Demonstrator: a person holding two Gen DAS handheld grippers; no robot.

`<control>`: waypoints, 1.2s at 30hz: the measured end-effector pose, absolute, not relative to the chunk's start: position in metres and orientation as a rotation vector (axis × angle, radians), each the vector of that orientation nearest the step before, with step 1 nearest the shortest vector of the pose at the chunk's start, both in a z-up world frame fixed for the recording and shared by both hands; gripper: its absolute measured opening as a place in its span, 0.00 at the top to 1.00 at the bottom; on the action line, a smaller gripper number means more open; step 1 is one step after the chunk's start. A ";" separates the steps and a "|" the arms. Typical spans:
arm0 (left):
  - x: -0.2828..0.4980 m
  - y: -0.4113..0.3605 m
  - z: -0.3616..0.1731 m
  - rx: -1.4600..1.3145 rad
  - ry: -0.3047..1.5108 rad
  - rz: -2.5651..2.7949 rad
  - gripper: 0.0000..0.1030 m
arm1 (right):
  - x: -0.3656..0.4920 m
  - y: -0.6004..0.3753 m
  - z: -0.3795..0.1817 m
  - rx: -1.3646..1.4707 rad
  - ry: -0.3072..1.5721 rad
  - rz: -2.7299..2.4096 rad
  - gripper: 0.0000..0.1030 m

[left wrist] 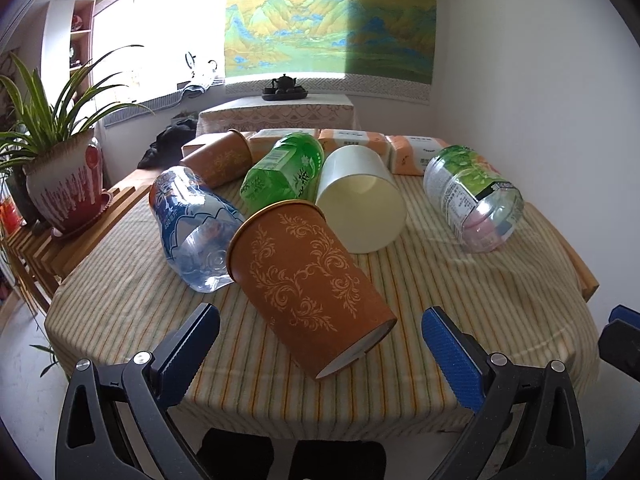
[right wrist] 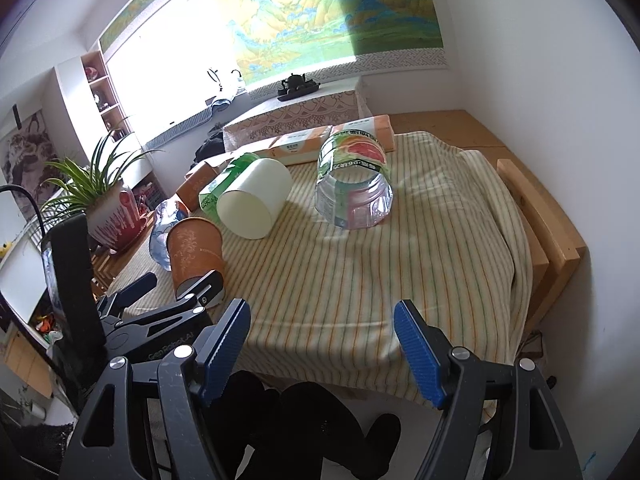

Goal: Flip cup upside down

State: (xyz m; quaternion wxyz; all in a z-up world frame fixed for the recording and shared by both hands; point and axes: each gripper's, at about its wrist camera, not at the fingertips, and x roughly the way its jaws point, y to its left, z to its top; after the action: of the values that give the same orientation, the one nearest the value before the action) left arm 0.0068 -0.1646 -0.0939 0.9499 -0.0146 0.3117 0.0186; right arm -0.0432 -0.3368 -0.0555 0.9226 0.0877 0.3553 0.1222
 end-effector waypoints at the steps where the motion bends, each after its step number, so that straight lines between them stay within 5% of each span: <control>1: 0.007 -0.165 -0.095 -0.022 0.633 0.042 0.01 | -0.043 -0.337 -0.056 0.181 0.729 0.251 0.31; 10: 0.013 -0.164 -0.101 -0.015 0.665 0.020 0.26 | -0.045 -0.339 -0.062 0.189 0.738 0.253 0.31; 36: -0.017 -0.152 -0.058 0.086 0.630 -0.201 0.33 | -0.033 -0.320 -0.070 0.198 0.762 0.273 0.31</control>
State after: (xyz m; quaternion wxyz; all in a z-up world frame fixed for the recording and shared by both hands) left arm -0.0169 -0.1520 -0.0577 0.9449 0.0421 0.3093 -0.0988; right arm -0.0327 -0.3204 -0.0697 0.9144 0.0963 0.3700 0.1328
